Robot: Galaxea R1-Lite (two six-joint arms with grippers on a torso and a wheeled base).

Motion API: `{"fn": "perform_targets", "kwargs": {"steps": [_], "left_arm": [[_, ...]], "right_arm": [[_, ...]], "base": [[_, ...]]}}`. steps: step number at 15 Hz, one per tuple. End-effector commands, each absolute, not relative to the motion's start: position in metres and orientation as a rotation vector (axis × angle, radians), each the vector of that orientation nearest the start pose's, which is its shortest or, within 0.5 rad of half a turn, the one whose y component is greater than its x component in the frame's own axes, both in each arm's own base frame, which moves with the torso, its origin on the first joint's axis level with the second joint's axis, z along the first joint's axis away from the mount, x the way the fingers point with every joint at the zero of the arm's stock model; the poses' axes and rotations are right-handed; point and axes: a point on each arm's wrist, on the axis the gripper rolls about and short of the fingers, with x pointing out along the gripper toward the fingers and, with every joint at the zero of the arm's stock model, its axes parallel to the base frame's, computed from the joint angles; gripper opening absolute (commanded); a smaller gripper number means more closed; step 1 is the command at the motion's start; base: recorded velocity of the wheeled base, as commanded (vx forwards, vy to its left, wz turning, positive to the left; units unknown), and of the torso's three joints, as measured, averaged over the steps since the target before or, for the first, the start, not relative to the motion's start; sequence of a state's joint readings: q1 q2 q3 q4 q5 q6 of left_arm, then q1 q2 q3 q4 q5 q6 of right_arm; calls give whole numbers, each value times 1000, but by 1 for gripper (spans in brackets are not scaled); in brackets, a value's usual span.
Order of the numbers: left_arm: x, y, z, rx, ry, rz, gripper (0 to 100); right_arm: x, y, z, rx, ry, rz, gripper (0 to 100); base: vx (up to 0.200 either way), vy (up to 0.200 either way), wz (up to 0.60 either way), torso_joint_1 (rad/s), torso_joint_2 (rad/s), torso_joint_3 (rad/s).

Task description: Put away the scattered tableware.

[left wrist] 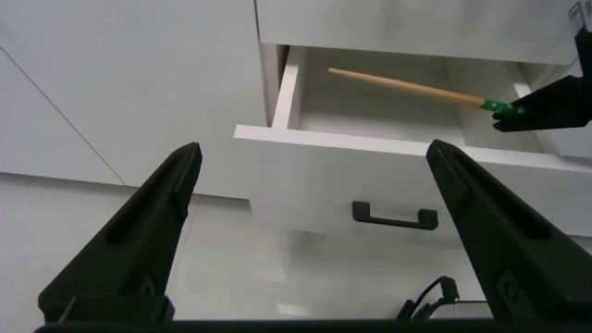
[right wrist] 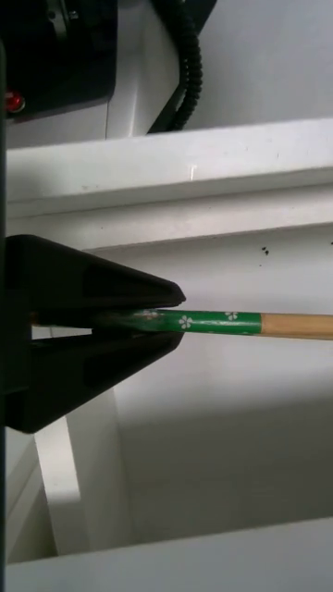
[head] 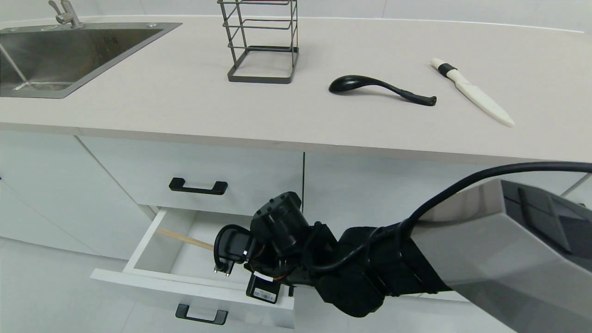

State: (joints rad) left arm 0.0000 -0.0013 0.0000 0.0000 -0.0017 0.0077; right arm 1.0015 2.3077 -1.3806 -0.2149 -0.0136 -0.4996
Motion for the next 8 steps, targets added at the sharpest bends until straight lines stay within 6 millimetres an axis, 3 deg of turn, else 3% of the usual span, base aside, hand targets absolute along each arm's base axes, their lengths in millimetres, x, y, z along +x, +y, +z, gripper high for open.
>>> {"fn": "perform_targets", "kwargs": {"steps": [1, 8], "left_arm": [[-23, 0, 75, 8, 0, -2, 100], [-23, 0, 75, 8, 0, -2, 100]], "right_arm": [[242, 377, 50, -820, 421, 1082, 0], [253, 379, 41, -861, 416, 1038, 0]], "base": [[0, 0, 0, 0, 0, 0], [0, 0, 0, 0, 0, 0]]}}
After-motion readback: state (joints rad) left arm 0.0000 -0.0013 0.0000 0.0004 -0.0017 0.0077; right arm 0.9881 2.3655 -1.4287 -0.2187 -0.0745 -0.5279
